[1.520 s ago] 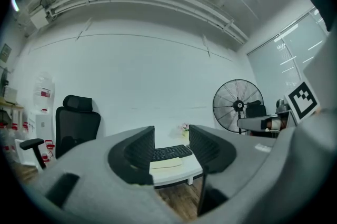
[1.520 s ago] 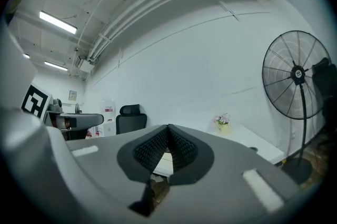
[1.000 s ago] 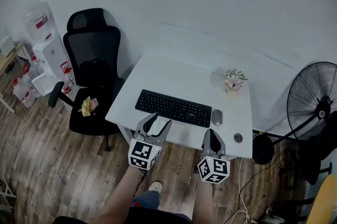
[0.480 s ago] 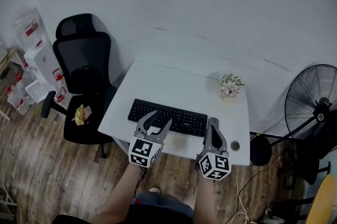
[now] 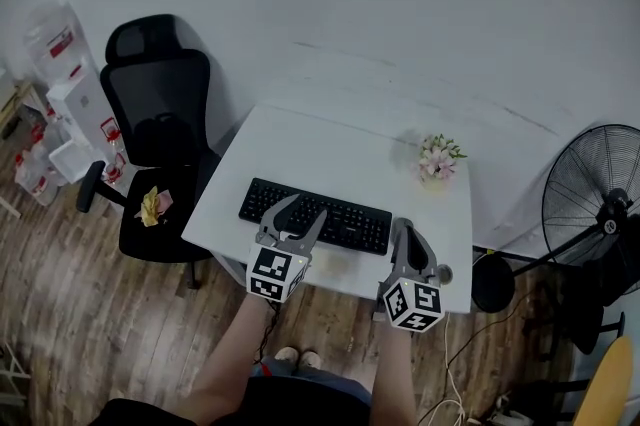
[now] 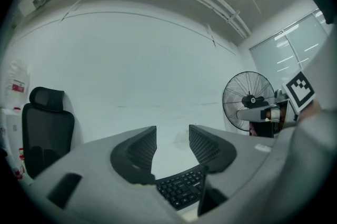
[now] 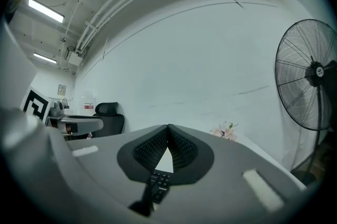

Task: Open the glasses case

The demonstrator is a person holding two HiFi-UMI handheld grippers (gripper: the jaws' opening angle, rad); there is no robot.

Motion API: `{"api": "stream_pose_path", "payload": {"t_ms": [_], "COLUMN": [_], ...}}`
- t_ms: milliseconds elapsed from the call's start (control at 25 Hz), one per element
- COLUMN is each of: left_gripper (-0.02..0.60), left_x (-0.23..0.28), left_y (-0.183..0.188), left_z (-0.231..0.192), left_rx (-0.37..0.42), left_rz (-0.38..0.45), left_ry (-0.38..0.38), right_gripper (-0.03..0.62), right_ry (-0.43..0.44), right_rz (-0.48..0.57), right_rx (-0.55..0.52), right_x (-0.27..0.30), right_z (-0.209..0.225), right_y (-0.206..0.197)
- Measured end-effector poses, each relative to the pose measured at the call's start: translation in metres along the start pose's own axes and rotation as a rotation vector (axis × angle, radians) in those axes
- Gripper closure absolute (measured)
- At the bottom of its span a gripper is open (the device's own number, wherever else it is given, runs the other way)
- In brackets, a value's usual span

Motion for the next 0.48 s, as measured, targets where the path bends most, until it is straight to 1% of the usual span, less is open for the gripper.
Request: {"api": "stream_pose_path", "payload": {"t_ms": [120, 240, 360, 480], "left_gripper": [0.388, 0.388, 0.388, 0.388], "left_x": [0.005, 0.011, 0.018, 0.02], "left_y": [-0.01, -0.026, -0.046, -0.066], "left_z": [0.012, 0.025, 0.044, 0.064], "left_rx": [0.063, 0.134, 0.218, 0.339], "left_rz": [-0.033, -0.077, -0.134, -0.199], "left_ry": [-0.04, -0.097, -0.201, -0.323], "right_gripper": [0.586, 0.586, 0.586, 0.586], "right_ry": [0.006, 0.022, 0.036, 0.043], "right_rz": [-0.014, -0.026, -0.036, -0.046], "right_rx": [-0.001, -0.006, -0.018, -0.014], "right_x": [-0.003, -0.002, -0.001, -0.001], "right_z": [0.003, 0.005, 0.008, 0.011], "right_y": [-0.004, -0.008, -0.009, -0.011]}}
Point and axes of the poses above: the fingertips, and each gripper's own axes: x forward along the fingers, z to its right, y out of its top, the point moved 6 cm from there along -x, backward along the fingers, and after that the axes turned 14 degrees about z, right-handed, at the moved point
